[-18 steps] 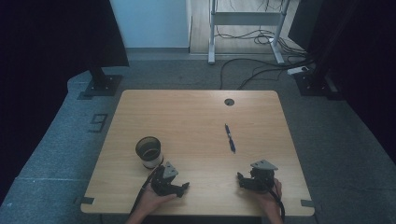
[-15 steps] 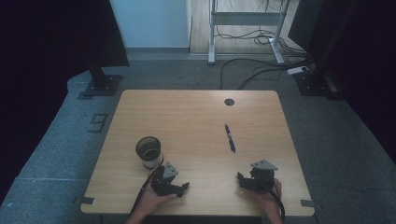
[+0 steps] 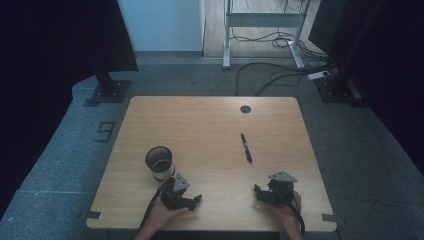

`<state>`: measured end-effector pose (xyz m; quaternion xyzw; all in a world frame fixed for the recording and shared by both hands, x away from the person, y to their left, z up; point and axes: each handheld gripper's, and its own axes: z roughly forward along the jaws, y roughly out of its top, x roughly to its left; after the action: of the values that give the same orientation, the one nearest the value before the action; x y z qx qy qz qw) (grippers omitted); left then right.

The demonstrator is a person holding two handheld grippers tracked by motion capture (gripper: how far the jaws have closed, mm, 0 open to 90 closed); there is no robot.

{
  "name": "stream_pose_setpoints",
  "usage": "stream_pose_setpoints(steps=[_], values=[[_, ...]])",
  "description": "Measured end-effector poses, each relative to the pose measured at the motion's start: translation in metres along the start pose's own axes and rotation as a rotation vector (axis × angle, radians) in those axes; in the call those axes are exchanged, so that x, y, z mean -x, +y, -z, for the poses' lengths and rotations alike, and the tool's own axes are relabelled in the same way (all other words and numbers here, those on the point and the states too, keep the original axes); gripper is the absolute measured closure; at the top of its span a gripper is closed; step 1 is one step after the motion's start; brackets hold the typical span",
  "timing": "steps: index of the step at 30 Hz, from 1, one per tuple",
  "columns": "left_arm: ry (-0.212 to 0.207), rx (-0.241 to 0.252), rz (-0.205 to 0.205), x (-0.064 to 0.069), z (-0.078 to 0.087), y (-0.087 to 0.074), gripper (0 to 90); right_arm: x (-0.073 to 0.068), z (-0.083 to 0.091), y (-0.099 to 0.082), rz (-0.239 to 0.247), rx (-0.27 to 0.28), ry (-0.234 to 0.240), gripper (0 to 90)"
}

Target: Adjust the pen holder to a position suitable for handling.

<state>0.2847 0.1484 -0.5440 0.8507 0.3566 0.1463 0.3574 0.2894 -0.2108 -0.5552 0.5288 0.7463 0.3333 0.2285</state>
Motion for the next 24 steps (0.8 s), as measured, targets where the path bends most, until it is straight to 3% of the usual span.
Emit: stream_pose_setpoints(steps=[17, 24], values=[[0.003, 0.146, 0.049, -0.01, 0.042, 0.012, 17.7, 0.0, 0.0, 0.0, -0.006, 0.0, -0.003, 12.3], [0.014, 0.179, 0.061, -0.016, 0.056, 0.014, 17.7, 0.0, 0.0, 0.0, -0.005, -0.001, -0.003, 12.3]])
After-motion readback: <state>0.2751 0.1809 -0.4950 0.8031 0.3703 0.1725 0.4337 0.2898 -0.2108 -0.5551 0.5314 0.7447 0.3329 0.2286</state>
